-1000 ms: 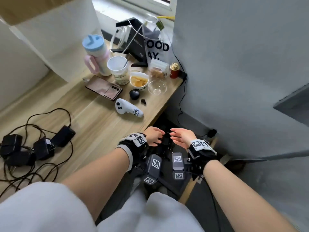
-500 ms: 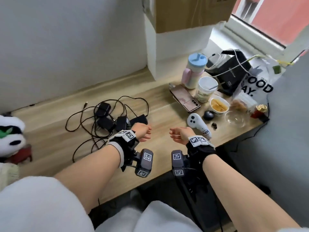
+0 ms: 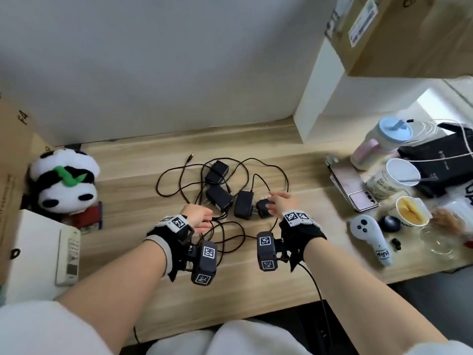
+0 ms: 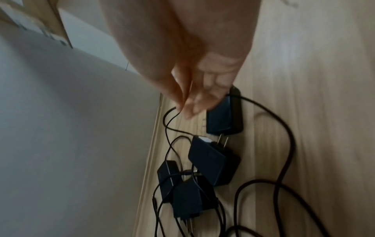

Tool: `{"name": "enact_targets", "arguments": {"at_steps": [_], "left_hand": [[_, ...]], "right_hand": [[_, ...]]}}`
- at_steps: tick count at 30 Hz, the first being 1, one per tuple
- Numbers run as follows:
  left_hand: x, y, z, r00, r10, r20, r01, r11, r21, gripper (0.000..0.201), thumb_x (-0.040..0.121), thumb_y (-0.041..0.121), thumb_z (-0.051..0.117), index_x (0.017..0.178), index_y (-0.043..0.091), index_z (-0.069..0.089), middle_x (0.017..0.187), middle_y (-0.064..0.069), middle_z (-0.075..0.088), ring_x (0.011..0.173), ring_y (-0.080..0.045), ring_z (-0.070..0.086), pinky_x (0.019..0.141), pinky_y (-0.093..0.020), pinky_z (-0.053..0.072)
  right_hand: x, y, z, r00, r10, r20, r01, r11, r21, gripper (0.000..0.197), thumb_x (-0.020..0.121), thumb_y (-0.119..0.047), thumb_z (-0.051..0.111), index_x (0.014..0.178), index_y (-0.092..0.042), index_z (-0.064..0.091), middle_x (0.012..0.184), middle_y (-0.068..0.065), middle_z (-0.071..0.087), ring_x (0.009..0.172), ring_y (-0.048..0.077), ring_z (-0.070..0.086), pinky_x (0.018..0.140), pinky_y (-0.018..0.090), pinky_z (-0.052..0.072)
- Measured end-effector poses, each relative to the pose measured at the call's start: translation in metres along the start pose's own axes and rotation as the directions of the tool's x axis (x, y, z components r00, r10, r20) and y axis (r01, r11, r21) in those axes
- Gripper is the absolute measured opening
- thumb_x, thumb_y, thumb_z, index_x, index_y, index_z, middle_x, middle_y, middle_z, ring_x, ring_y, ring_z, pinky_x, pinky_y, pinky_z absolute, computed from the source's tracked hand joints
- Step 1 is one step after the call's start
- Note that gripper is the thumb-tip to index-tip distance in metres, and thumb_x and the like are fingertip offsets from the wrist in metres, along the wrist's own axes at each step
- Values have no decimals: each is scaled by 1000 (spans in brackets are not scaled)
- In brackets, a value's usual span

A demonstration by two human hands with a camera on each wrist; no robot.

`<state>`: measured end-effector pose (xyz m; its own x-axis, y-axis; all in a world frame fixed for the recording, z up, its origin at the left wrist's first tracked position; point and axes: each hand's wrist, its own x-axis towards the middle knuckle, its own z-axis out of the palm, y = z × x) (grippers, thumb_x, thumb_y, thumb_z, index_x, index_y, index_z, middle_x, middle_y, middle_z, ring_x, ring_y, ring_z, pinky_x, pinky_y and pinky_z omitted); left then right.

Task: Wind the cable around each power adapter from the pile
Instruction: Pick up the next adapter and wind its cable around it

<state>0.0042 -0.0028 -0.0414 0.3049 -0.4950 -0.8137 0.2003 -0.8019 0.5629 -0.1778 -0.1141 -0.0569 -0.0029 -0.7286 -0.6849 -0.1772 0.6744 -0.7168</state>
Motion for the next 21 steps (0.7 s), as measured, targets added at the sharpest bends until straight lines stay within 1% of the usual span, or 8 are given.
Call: {"name": "enact_targets", "arguments": {"at_steps": [3, 5, 7, 12, 15, 17, 19, 21], "left_hand": [[1, -3, -15, 999, -32, -4, 32, 999, -12, 35, 100, 13, 39, 131, 0, 48, 98, -9, 61, 65, -13, 51, 50, -17, 45], [2, -2, -18, 999, -39, -6, 39, 999, -22, 35, 99, 13, 39, 130, 0, 49, 105, -12, 62, 65, -13, 50, 57, -20, 41], [2, 0, -20, 999, -43, -4, 43, 999, -15, 34, 99, 15, 41, 129, 1, 50, 125, -18, 58, 69, -15, 54, 66, -24, 43], [-3, 9, -20, 999, -37, 8, 37, 999, -12, 35, 100, 15, 39, 130, 2, 49, 133, -19, 53, 93, -25, 59, 70, -23, 43], [-8, 17, -17, 999, -39, 18, 39, 999, 9, 35, 100, 16, 40, 131, 3, 49, 133, -19, 53, 114, -31, 57, 91, -32, 44], [-8, 22, -12, 999, -35, 40, 35, 999, -5, 36, 100, 16, 41, 132, 3, 48, 133, -19, 53, 115, -30, 56, 96, -33, 42], [-9, 28, -6, 999, -21, 48, 22, 999, -28, 36, 99, 17, 42, 132, 3, 48, 132, -17, 54, 116, -30, 56, 95, -32, 43], [-9, 35, 2, 1000, 11, 24, -9, 997, -72, 34, 99, 18, 43, 129, 4, 52, 123, -17, 56, 102, -27, 60, 83, -31, 47]], "right_hand": [[10, -7, 12, 992, -96, -84, 81, 983, -163, 32, 89, -2, 47, 120, -9, 52, 102, 10, 56, 65, 18, 57, 55, 24, 49], [16, -13, 17, 995, -90, -38, 75, 955, -286, 46, 87, -7, 52, 132, -10, 43, 118, 8, 52, 93, 27, 61, 81, 36, 53], [21, -19, 21, 997, -77, -13, 64, 904, -423, 55, 83, -13, 57, 135, -11, 40, 116, 9, 53, 106, 30, 59, 93, 42, 49], [23, -37, 21, 981, -183, -60, 104, 766, -635, 54, 84, -15, 60, 132, -6, 39, 131, 14, 50, 116, 31, 53, 92, 32, 44], [20, -41, 18, 988, -22, 150, 121, 709, -694, 45, 86, -26, 63, 123, -1, 55, 102, 11, 63, 82, 24, 57, 69, 29, 43], [19, -43, 16, 975, 28, 220, 129, 735, -665, 33, 84, -27, 63, 108, -3, 64, 69, 4, 52, 57, 16, 45, 53, 25, 37], [15, -50, 17, 955, 4, 295, 181, 780, -598, 23, 87, -32, 57, 79, -12, 66, 58, 1, 38, 49, 14, 34, 47, 24, 28], [5, -65, 18, 916, -38, 398, 246, 839, -486, 32, 92, -31, 53, 64, -15, 58, 57, -1, 33, 51, 13, 31, 51, 22, 28]]}}
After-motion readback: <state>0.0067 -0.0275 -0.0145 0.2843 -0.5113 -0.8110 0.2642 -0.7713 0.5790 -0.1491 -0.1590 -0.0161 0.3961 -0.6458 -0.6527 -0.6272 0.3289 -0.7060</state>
